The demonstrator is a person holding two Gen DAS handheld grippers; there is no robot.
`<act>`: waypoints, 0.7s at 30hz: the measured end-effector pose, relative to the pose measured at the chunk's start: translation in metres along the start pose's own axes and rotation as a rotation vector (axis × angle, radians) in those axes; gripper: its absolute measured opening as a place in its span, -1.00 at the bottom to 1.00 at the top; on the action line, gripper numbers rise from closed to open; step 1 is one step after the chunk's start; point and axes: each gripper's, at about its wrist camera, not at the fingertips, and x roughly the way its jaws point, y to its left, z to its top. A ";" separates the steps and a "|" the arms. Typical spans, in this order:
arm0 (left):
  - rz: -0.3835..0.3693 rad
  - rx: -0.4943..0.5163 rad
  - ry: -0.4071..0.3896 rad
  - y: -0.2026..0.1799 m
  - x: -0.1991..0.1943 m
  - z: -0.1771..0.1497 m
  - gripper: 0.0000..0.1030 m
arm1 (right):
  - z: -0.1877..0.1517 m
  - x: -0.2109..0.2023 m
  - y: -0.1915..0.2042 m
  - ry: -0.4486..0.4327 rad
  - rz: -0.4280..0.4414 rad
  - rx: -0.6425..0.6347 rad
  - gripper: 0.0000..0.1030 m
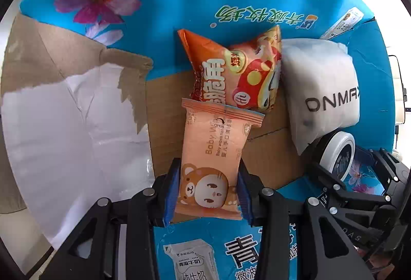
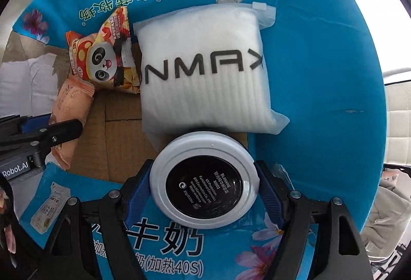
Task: Organize objects
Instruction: 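Lower both items into the box and open both tools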
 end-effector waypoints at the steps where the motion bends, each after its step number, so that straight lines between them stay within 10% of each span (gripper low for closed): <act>1: 0.002 0.000 0.004 0.001 0.001 0.000 -0.28 | 0.000 0.001 -0.001 -0.002 -0.003 0.000 0.52; 7: 0.014 0.012 0.008 0.002 0.000 0.001 -0.22 | -0.003 0.004 -0.006 -0.010 -0.013 0.001 0.53; 16: 0.022 0.061 -0.051 -0.007 -0.035 -0.007 0.50 | -0.026 -0.013 -0.021 -0.043 0.020 -0.005 0.88; 18: 0.039 0.056 -0.098 -0.005 -0.049 -0.012 1.00 | -0.034 -0.023 -0.024 -0.065 0.012 -0.015 1.00; 21: 0.025 0.055 -0.156 -0.001 -0.071 -0.022 1.00 | -0.048 -0.040 -0.027 -0.100 -0.007 -0.029 1.00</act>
